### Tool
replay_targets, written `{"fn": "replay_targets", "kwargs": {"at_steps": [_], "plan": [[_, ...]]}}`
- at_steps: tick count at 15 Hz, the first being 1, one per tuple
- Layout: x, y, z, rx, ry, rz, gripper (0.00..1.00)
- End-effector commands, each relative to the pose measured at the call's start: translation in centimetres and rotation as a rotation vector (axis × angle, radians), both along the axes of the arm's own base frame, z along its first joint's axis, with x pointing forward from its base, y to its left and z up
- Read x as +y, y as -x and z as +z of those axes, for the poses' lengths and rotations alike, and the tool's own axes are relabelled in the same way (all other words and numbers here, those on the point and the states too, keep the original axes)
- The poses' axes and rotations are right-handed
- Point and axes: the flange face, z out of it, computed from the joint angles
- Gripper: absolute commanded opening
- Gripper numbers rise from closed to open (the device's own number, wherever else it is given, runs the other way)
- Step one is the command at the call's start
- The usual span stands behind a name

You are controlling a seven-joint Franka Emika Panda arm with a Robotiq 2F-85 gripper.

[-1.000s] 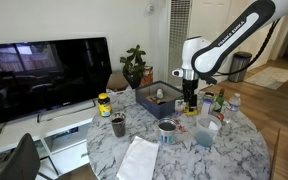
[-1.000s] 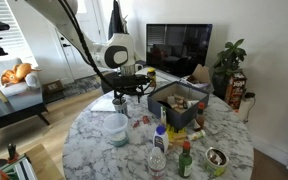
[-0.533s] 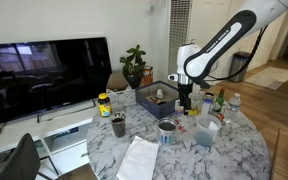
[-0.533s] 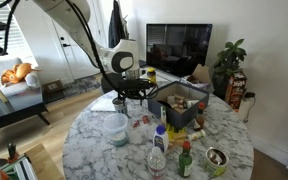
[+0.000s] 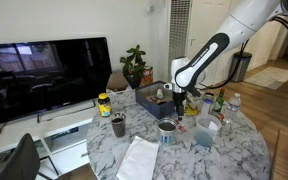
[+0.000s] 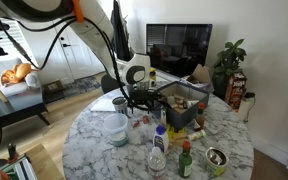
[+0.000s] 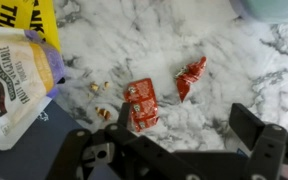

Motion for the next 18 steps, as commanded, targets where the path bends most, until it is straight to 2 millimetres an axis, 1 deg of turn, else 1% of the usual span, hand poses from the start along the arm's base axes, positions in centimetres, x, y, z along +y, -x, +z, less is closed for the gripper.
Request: {"fn": "replay_targets", "kwargs": {"at_steps": [1, 3, 7, 10, 12, 13, 14, 15, 17, 18], "plan": [[-0.6, -1.4, -3.2, 0.040, -0.006, 0.011, 1.00], [-0.5, -1.6, -4.6, 0.059, -0.007, 0.021, 1.00], [0.0, -1.2, -6.9, 0.111, -0.002, 0.071, 1.00], [0.3, -1.3, -7.9, 0.118, -0.003, 0.090, 1.00], [0.3, -1.6, -8.1, 0.107, 0.000, 0.094, 1.00], [0.3, -1.8, -8.1, 0.105, 0.001, 0.096, 0.92], [0.3, -1.9, -8.0, 0.103, 0.001, 0.096, 0.80], [0.1, -2.0, -7.9, 0.100, 0.005, 0.095, 0.65], [-0.1, -2.2, -7.5, 0.093, 0.006, 0.092, 0.51], [-0.2, -2.3, -7.3, 0.094, 0.006, 0.090, 0.42]]}}
